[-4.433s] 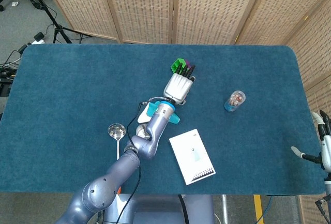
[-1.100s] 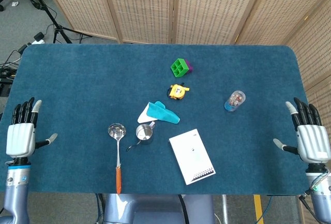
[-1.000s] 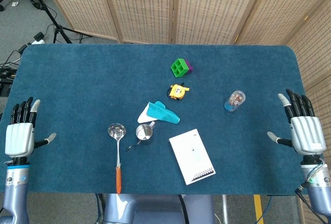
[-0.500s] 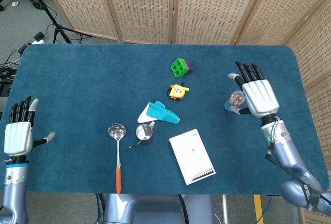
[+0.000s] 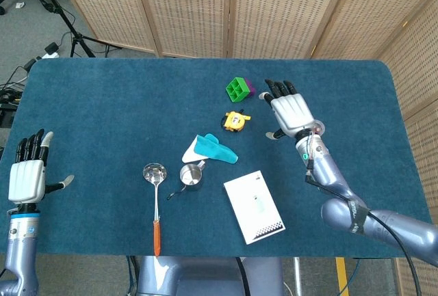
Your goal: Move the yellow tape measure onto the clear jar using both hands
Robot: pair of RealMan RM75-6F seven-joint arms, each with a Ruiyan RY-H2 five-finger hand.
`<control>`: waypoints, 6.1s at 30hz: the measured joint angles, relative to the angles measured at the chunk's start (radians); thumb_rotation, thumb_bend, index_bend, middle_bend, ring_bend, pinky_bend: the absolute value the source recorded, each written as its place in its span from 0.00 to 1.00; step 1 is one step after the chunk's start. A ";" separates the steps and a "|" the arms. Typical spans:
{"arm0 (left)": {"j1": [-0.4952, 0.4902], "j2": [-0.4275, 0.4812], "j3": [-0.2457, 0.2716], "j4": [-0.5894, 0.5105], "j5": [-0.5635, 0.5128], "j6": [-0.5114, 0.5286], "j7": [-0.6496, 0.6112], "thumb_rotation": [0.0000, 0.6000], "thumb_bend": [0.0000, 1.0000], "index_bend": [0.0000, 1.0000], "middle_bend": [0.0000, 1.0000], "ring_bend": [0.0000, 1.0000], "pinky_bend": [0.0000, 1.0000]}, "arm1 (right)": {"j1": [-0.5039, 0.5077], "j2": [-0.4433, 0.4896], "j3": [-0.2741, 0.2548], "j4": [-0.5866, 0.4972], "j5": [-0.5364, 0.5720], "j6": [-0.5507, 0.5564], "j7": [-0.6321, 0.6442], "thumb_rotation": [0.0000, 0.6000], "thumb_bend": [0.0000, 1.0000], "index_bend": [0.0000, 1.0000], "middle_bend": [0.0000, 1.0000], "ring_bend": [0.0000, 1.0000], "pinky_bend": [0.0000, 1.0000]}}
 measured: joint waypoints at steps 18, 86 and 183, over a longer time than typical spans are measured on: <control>-0.006 -0.023 -0.011 0.051 -0.022 -0.052 -0.018 0.82 0.10 0.02 0.00 0.00 0.00 | 0.187 -0.203 -0.068 0.295 0.084 -0.175 0.017 1.00 0.10 0.22 0.00 0.00 0.00; -0.019 -0.057 -0.008 0.107 -0.043 -0.175 -0.082 0.82 0.10 0.02 0.00 0.00 0.00 | 0.319 -0.584 -0.083 1.093 -0.389 -0.549 0.645 1.00 0.18 0.30 0.00 0.00 0.00; -0.014 -0.039 -0.004 0.053 -0.021 -0.157 -0.098 0.82 0.11 0.02 0.00 0.00 0.00 | 0.173 -0.145 -0.084 0.588 0.092 -0.160 0.027 1.00 0.26 0.56 0.07 0.00 0.00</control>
